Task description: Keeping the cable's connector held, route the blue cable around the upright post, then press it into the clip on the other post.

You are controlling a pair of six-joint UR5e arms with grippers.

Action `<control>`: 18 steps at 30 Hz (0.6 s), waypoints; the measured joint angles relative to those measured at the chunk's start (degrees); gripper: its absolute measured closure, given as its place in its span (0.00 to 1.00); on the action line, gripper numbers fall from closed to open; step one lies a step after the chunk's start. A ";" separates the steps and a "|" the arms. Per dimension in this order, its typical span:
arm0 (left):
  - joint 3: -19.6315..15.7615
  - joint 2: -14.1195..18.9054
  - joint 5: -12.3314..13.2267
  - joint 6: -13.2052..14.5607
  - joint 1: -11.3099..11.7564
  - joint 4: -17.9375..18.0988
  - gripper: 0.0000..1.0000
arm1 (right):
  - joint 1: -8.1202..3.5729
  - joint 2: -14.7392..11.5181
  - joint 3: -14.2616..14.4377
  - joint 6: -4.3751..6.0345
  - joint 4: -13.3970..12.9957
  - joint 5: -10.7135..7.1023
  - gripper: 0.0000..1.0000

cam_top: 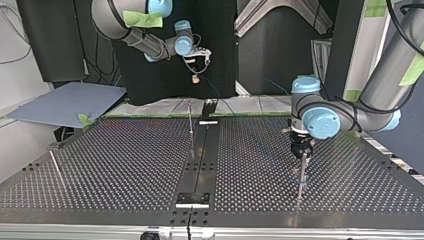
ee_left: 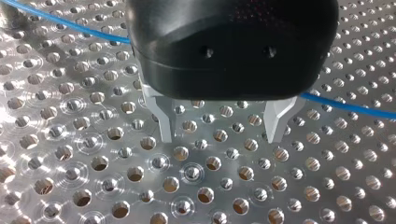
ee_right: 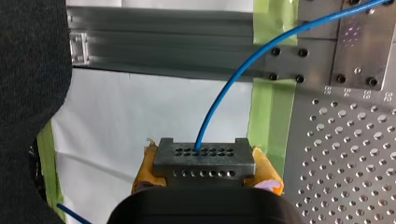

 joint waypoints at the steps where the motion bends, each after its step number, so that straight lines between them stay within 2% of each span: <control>1: 0.00 -0.01 0.00 -0.04 0.01 0.00 0.07 | -0.10 -0.03 0.20 -0.30 -0.09 0.02 1.00; 5: 0.00 0.00 0.00 -0.12 0.09 0.00 0.07 | -0.37 -0.75 1.67 -1.14 -1.09 0.24 1.00; 10: 0.00 0.00 0.00 -0.27 0.12 -0.01 0.07 | -0.86 -3.18 4.77 -1.27 -3.87 0.82 1.00; 18: 0.01 -0.01 0.00 -0.79 0.21 0.00 0.07 | -2.37 -8.30 10.01 0.82 -9.03 2.44 1.00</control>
